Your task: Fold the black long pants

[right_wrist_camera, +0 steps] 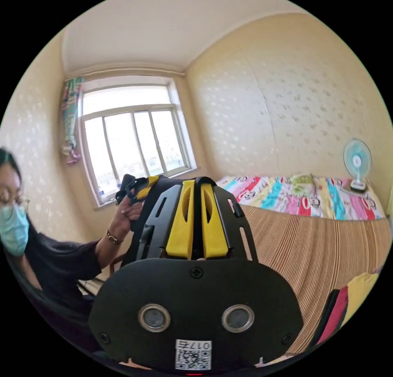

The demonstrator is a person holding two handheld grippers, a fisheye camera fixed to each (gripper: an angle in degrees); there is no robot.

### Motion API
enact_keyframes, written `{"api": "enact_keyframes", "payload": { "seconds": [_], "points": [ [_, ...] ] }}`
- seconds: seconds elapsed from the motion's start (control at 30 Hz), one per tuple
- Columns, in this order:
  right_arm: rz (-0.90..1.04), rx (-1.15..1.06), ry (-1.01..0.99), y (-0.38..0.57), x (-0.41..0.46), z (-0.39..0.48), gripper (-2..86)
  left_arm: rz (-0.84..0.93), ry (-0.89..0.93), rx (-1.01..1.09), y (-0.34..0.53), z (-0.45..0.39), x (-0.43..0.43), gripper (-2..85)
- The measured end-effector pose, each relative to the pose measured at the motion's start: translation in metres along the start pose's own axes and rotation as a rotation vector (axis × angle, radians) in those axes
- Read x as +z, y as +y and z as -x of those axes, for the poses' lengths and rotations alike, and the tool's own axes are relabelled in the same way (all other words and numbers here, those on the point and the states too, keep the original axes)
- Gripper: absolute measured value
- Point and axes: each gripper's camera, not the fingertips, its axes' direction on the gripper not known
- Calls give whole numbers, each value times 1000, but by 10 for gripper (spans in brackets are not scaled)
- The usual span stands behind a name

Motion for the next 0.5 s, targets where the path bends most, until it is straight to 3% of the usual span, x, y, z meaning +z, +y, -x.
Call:
{"api": "enact_keyframes", "payload": {
  "seconds": [0.17,0.27,0.33,0.5],
  "points": [
    [-79,39,-105,-8,27,-33,18,12,-122,201,-1,13,13,39],
    [58,-5,11,52,48,-33,19,151,-218,201,69,45,29,41],
    [226,40,39,137,66,-42,20,307,-283,106,153,87,39,46],
    [425,242,-36,324,49,-34,22,421,-215,-161,331,137,18,51]
  ]
}}
